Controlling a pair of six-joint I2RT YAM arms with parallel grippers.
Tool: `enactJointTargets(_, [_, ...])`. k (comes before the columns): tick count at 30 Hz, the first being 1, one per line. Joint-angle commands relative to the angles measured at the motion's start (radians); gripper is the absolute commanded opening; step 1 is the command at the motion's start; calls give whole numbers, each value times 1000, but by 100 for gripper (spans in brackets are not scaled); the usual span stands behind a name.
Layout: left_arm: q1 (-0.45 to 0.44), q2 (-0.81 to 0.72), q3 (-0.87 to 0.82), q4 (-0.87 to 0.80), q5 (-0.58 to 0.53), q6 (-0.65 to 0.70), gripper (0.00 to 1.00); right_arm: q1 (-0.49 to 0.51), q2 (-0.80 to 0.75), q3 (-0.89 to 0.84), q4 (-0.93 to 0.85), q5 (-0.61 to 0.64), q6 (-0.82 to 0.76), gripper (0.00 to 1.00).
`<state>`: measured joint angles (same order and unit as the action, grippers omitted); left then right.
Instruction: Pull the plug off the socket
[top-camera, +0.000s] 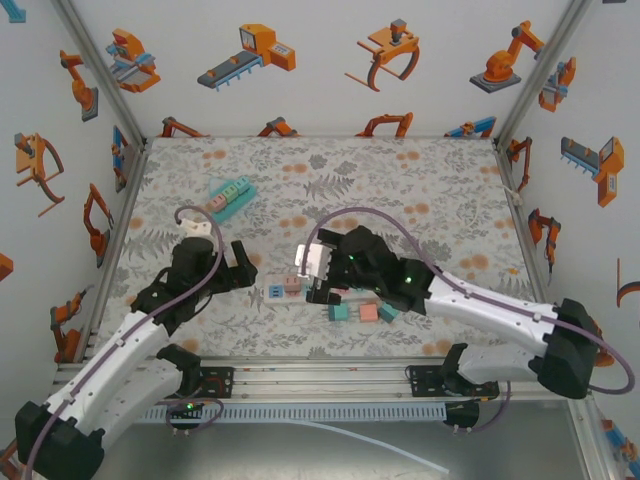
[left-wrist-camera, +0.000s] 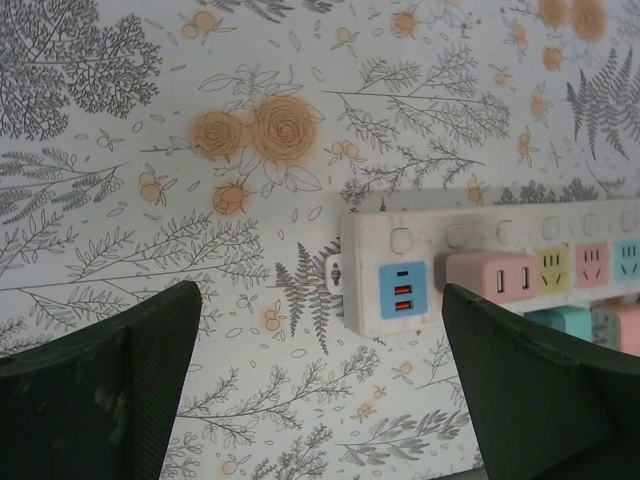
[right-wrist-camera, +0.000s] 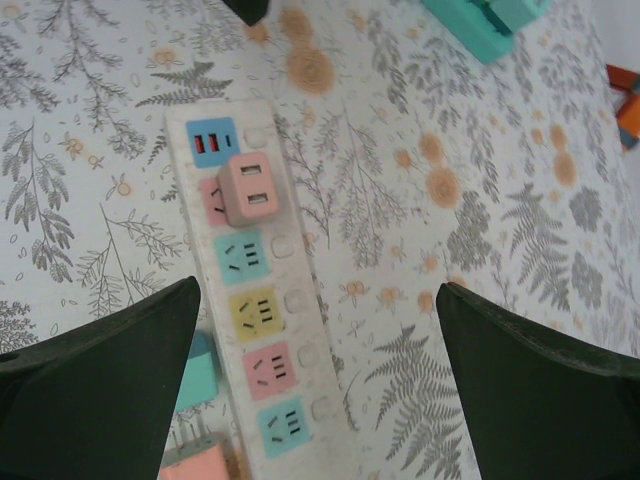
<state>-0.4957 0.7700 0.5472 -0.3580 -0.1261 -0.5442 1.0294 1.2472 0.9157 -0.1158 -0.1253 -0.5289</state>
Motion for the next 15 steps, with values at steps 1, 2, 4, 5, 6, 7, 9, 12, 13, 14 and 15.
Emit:
enactJointTargets(1, [15, 40, -8, 48, 53, -96, 99, -18, 92, 73, -39, -152, -95, 90])
enactJointTargets(2, [17, 58, -6, 55, 66, -103, 99, -29, 125, 93, -42, -183, -95, 89])
enactJointTargets(4, [21, 90, -6, 74, 96, -108, 99, -50, 185, 128, -45, -235, -87, 88])
enactJointTargets(5, [21, 103, -9, 89, 112, -107, 99, -60, 215, 143, -45, -256, -79, 87])
enactJointTargets(6, [22, 115, -12, 105, 123, -106, 99, -67, 245, 162, -49, -267, -71, 86])
enactJointTargets(7, [22, 124, -17, 117, 127, -106, 99, -70, 269, 180, -58, -270, -67, 85])
enactJointTargets(9, [22, 140, -28, 130, 126, -107, 99, -72, 322, 216, -84, -273, -61, 84])
enactJointTargets(12, [23, 150, -51, 146, 121, -111, 99, -74, 385, 247, -100, -301, -54, 81])
enactJointTargets(13, [25, 152, -56, 153, 122, -111, 99, -74, 405, 253, -101, -314, -54, 80])
enactJointTargets(14, [25, 154, -63, 159, 126, -111, 98, -74, 424, 258, -99, -326, -53, 79])
enactJointTargets(15, [25, 160, -68, 163, 127, -111, 97, -74, 440, 265, -95, -335, -52, 77])
